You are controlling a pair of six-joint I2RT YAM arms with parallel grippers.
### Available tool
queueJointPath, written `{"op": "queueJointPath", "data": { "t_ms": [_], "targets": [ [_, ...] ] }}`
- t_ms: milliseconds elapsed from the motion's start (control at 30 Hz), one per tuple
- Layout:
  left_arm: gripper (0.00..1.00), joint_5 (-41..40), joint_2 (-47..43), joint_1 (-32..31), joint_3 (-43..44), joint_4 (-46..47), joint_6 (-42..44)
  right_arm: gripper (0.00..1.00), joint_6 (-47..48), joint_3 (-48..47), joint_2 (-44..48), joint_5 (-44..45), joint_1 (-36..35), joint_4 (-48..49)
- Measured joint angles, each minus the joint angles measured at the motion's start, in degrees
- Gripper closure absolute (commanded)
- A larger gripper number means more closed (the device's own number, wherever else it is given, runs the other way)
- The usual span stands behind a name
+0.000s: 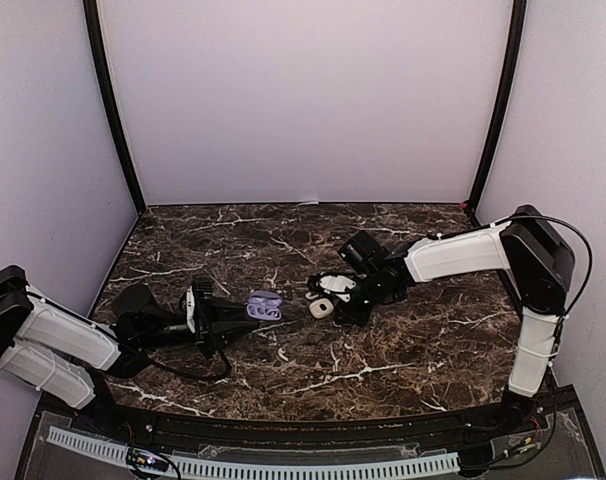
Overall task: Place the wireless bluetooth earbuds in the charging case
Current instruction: Pick up the left earbud from the center of the board.
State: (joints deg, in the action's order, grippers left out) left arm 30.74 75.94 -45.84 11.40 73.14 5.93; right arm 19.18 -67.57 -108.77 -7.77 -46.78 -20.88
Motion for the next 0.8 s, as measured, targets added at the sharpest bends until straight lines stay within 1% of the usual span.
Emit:
{"op": "queueJointPath", "data": {
  "t_ms": [233, 500, 800],
  "targets": [
    [0.99, 0.0, 0.0, 0.0, 0.0, 0.0, 0.0, 0.85, -0.2, 0.7, 0.0, 0.3, 0.0, -0.1],
    [0.99, 0.0, 0.0, 0.0, 0.0, 0.0, 0.0, 0.9, -1.0, 1.8, 0.5, 0.4, 0.0, 0.7],
    [0.99, 0.1, 0.0, 0.0, 0.0, 0.0, -0.2, 0.93, -2.0, 7.5, 6.4, -1.4, 0.0, 3.9]
  ]
}}
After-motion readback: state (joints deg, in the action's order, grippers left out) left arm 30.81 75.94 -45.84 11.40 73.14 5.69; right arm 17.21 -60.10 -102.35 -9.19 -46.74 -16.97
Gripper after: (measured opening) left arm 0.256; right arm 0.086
